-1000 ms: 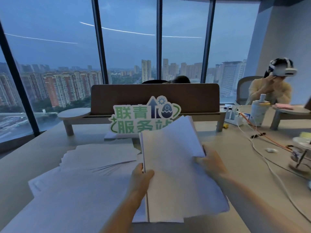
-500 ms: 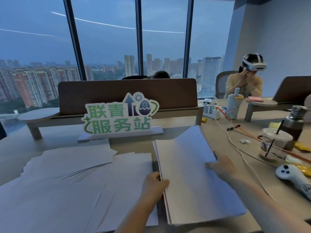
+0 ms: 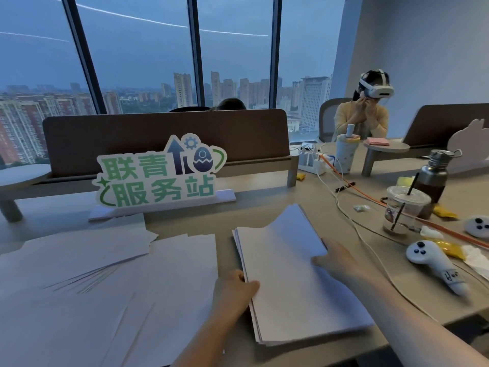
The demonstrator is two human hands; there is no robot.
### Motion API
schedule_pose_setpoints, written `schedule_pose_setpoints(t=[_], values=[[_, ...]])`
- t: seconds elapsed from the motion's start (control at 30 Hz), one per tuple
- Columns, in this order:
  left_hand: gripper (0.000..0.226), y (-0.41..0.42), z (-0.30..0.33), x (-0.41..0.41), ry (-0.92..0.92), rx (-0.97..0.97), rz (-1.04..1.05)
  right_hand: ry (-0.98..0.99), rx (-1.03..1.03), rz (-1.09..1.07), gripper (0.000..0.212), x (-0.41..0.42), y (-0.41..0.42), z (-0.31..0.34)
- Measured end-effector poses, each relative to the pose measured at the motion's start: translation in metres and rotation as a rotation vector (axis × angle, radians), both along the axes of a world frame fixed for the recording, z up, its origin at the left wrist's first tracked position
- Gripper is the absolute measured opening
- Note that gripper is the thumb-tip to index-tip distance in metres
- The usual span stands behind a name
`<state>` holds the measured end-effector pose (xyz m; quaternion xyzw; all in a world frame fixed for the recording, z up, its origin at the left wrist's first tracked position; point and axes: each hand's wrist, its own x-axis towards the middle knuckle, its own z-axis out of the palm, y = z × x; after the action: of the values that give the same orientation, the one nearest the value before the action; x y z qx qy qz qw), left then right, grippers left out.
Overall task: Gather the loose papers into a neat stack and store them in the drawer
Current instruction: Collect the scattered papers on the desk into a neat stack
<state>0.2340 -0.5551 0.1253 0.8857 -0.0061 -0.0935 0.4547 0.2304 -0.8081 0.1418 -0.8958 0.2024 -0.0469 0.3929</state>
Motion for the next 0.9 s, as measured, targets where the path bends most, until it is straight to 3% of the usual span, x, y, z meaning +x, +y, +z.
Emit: schedule_pose_setpoints(t=[0.1,0.23,0.43,0.53,0.73,0.9], values=[[0.012,-0.001,0.002,-0.001,-0.013,0.049,-0.014,0.030,-0.040,-0.021,0.059,0.002,-0.001,-0.003],[0.014,-0.002,0.003,-0.002,-0.022,0.084,-0.008,0.097,-0.134,-0.021,0.072,0.002,0.001,-0.003],[0.021,0.001,0.005,-0.005,-0.082,0.154,0.005,0.205,-0.406,-0.018,0.063,-0.004,0.011,0.010],[0.023,0.010,0.007,-0.008,-0.124,0.138,0.035,0.139,-0.514,-0.025,0.062,-0.006,0.032,0.017],[0.019,0.058,0.013,-0.012,-0.208,0.140,0.119,-0.038,-0.474,0.246,0.049,-0.008,0.120,0.030],[0.020,0.113,0.014,-0.022,-0.264,0.215,0.231,-0.091,-0.450,0.466,0.050,-0.006,0.211,0.033]])
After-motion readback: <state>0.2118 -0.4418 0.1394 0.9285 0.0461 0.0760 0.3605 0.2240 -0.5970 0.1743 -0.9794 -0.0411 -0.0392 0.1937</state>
